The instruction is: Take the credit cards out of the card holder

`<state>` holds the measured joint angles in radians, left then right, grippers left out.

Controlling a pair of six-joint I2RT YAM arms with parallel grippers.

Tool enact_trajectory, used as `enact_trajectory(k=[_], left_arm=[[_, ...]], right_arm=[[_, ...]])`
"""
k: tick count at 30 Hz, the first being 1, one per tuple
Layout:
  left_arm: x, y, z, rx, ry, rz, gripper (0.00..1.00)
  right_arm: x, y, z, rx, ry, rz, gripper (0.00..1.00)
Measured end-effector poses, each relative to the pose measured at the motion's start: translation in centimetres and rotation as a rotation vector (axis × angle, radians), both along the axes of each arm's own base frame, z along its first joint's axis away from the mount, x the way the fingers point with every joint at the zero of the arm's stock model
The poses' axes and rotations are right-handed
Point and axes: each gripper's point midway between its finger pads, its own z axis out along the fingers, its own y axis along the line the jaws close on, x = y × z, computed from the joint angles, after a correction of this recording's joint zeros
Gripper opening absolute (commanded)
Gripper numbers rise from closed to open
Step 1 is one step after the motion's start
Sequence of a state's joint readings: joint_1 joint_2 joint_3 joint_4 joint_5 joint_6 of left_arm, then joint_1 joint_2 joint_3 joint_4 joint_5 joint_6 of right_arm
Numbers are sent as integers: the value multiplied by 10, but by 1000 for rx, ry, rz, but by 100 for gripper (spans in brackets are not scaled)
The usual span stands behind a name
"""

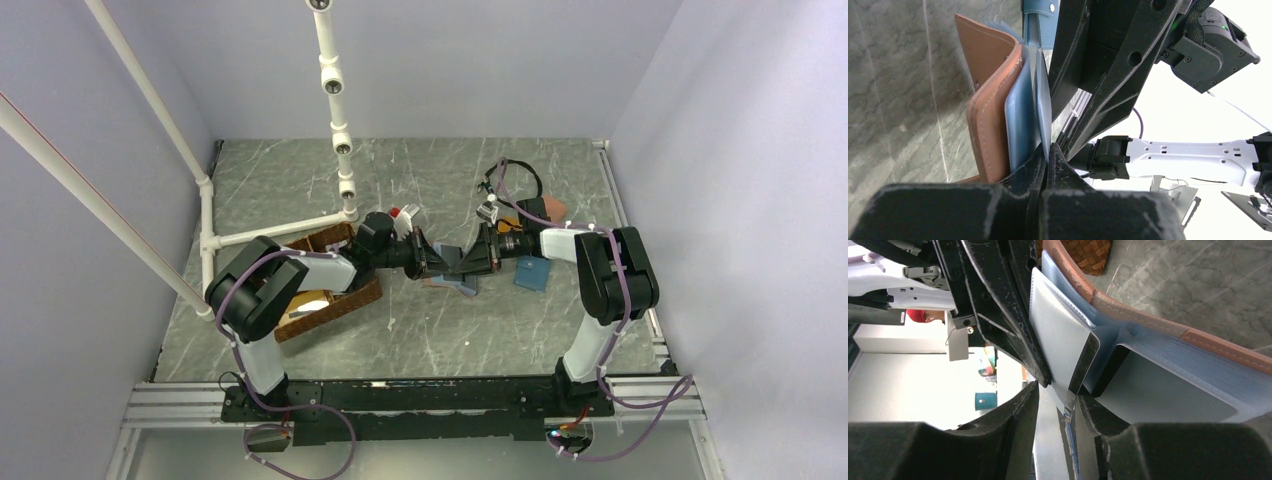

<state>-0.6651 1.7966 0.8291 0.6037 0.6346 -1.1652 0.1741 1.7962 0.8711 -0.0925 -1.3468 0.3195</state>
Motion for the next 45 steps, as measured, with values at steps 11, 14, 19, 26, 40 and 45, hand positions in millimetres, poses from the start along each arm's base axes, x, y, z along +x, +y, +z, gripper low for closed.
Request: enact_trajectory(k=[11,14,19,26,40,45], left_arm=[[1,5,3,-32,15,8,4],[1,6,2,-30,19,9,11],[1,9,-1,-24,34,19,17],[0,14,-6,-18,61,29,19],[1,27,-20,8,121,63,11],[-1,29,-25,28,144,66,2]], right_arm=[[1,1,3,15,7,-3,5],[1,1,3,17,10,-2,0],[-1,1,3,19,15,4,0],[-3,3,-1,19,32,12,0],[-8,2,-19,28,120,28,0],[-9,2,-25,27,150,35,0]])
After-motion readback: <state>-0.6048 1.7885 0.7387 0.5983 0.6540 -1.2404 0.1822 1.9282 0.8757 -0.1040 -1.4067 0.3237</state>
